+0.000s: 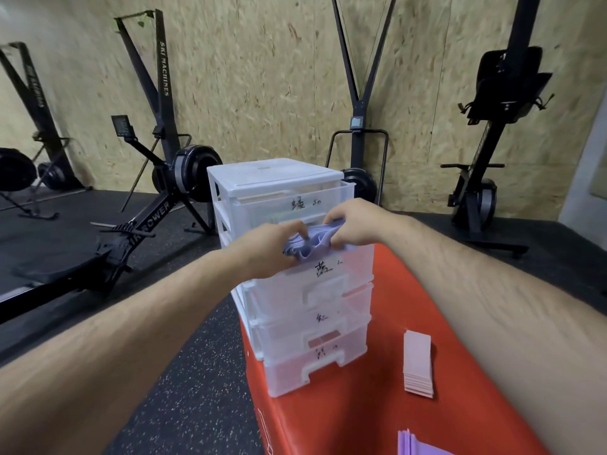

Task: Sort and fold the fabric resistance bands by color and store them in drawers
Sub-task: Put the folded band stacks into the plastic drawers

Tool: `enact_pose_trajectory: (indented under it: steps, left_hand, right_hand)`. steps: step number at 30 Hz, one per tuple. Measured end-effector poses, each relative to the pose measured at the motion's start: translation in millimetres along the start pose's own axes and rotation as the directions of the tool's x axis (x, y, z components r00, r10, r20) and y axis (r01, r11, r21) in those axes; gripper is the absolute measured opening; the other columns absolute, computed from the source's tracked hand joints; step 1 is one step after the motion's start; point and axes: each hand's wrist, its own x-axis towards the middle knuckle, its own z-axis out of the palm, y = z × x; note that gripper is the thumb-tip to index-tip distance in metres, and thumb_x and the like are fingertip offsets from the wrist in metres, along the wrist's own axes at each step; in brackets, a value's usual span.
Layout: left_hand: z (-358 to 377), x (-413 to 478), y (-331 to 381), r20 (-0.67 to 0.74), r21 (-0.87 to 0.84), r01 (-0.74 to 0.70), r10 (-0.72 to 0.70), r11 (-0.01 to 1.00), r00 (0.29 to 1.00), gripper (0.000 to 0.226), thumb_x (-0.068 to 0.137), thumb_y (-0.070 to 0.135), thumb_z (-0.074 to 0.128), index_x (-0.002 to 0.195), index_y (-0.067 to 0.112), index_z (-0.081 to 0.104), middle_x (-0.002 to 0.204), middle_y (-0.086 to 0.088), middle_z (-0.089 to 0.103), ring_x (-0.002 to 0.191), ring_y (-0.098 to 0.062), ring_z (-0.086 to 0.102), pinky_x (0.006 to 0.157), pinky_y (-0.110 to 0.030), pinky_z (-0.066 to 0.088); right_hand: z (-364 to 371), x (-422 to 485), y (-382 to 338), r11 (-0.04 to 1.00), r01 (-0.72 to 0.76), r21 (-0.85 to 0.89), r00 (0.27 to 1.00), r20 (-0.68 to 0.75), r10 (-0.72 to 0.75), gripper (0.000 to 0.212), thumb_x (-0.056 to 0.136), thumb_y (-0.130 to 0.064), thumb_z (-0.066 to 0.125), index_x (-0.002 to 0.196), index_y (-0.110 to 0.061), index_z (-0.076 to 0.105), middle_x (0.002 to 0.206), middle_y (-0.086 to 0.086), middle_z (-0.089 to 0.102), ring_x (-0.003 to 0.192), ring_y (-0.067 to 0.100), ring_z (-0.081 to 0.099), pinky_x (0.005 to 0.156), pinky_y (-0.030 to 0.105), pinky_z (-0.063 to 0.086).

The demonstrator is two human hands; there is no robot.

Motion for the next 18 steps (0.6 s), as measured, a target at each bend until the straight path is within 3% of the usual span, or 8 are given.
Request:
enact_pose_trajectory:
  steps: [4, 7, 10, 13, 15, 18]
  left_hand:
    - [3.1, 3.2, -3.3, 0.039, -0.007, 0.01, -0.01, 1.0, 0.999, 0.035, 0.085, 0.034, 0.069, 0.116, 0.037, 0.051, 0.099, -0.002, 0.066, 0.081, -0.024, 0.062, 0.071, -0.036, 0.054]
    - [0.7, 1.7, -5.2, 0.057, -0.027, 0.029, -0.027, 0.999, 0.998, 0.035, 0.086, 0.033, 0.07, 0.116, 0.034, 0.053, 0.102, -0.003, 0.065, 0.086, -0.026, 0.063, 0.075, -0.041, 0.056]
    - [-0.6, -1.4, -8.2, 0.062, -0.014, 0.037, -0.036, 0.999, 0.997, 0.034, 0.086, 0.031, 0.071, 0.116, 0.033, 0.055, 0.105, -0.002, 0.064, 0.091, -0.026, 0.064, 0.079, -0.041, 0.056]
    - [-1.5, -2.0, -10.5, 0.115, -0.005, 0.07, -0.069, 0.998, 0.991, 0.032, 0.087, 0.031, 0.069, 0.115, 0.035, 0.056, 0.104, 0.003, 0.065, 0.091, -0.022, 0.063, 0.078, -0.035, 0.055]
    - [-1.7, 1.4, -9.6, 0.158, 0.003, 0.084, -0.083, 0.996, 0.984, 0.03, 0.088, 0.031, 0.068, 0.114, 0.037, 0.056, 0.104, 0.005, 0.065, 0.09, -0.019, 0.063, 0.079, -0.036, 0.056]
    - [-1.6, 9.2, -3.7, 0.21, 0.053, 0.071, -0.081, 0.996, 0.974, 0.026, 0.09, 0.031, 0.063, 0.113, 0.039, 0.055, 0.106, 0.005, 0.065, 0.09, -0.019, 0.062, 0.082, -0.039, 0.056]
  right_hand:
    - [0.9, 2.5, -3.4, 0.989, 0.053, -0.138, 0.998, 0.022, -0.051, 0.02, 0.064, -0.028, 0.068, 0.083, -0.021, 0.07, 0.077, 0.005, 0.067, 0.068, 0.022, 0.059, 0.058, 0.038, 0.053]
    - [3.3, 1.3, -4.2, 0.969, 0.107, -0.224, 0.992, -0.046, -0.12, 0.008, 0.07, -0.031, 0.066, 0.069, -0.024, 0.063, 0.062, 0.003, 0.055, 0.062, 0.023, 0.05, 0.053, 0.036, 0.044]
    - [6.7, -4.5, -4.4, 0.96, 0.151, -0.235, 0.985, -0.046, -0.166, 0.026, 0.078, -0.037, 0.072, 0.061, -0.033, 0.053, 0.059, -0.004, 0.051, 0.061, 0.015, 0.047, 0.057, 0.033, 0.043]
    - [13.4, -5.1, -5.6, 0.973, 0.119, -0.199, 0.993, 0.003, -0.121, 0.017, 0.08, -0.035, 0.075, 0.083, -0.02, 0.07, 0.078, 0.002, 0.067, 0.08, 0.028, 0.06, 0.069, 0.038, 0.053]
    - [8.1, -0.2, -8.6, 0.988, 0.018, -0.152, 0.997, 0.078, -0.006, 0.025, 0.079, -0.027, 0.076, 0.102, -0.016, 0.074, 0.098, 0.006, 0.072, 0.093, 0.029, 0.064, 0.079, 0.039, 0.056]
    - [0.9, 7.4, -12.7, 0.99, -0.116, -0.077, 0.962, 0.238, 0.131, 0.023, 0.078, -0.015, 0.076, 0.101, -0.019, 0.076, 0.092, -0.002, 0.068, 0.082, 0.019, 0.062, 0.071, 0.028, 0.056]
